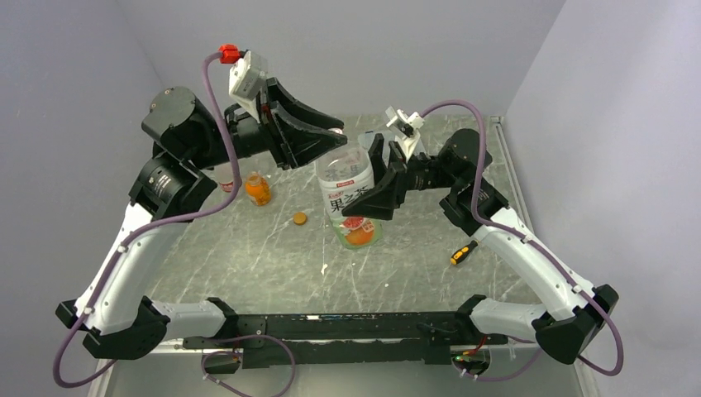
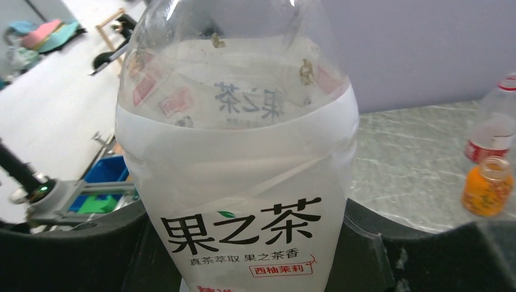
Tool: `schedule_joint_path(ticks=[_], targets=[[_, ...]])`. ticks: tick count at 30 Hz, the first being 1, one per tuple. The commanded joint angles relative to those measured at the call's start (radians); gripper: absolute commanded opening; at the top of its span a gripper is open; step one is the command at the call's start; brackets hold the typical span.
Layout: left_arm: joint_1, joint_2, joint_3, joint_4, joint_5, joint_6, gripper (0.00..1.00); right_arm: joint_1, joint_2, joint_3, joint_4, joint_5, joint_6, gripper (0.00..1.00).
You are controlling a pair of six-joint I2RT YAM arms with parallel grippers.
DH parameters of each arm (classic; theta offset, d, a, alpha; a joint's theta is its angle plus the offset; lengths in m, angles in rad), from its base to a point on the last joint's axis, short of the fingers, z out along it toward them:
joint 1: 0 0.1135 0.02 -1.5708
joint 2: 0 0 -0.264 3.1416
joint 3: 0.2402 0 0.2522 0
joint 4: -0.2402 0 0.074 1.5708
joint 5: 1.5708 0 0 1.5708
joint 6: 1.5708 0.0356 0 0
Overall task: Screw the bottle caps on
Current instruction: Screw the bottle cap onto the plastic bottle.
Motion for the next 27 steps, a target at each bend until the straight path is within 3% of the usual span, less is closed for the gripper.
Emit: schedule_joint_path(ticks=[1, 7, 11, 15, 18, 23, 27], targets=[[0.073, 0.004, -0.047, 0.018, 0.276, -0.071, 0.44, -0.006, -0.059, 0.042, 0.276, -0.115, 0.104, 0.19], [0.139, 0.0, -0.08, 0.122, 0.369, -0.141, 0.78, -0.006, -0.074, 0.052, 0.281, -0.139, 0.108, 0.19], [0.155, -0.005, -0.062, 0.113, 0.386, -0.129, 0.94, -0.006, -0.082, 0.099, -0.01, -0.013, -0.083, 0.19], [0.157, -0.018, -0.031, 0.04, 0.347, -0.071, 0.99, -0.006, -0.087, 0.128, -0.229, 0.261, -0.212, 0.21], [0.157, -0.024, -0.01, -0.026, 0.191, -0.037, 0.99, -0.004, -0.075, 0.136, -0.317, 0.461, -0.249, 0.21], [0.155, 0.0, 0.037, -0.131, -0.154, -0.022, 0.98, 0.023, -0.051, 0.107, -0.345, 0.722, -0.262, 0.21], [0.152, 0.022, 0.051, -0.139, -0.267, -0.03, 0.97, 0.058, -0.016, 0.101, -0.345, 0.836, -0.276, 0.2]])
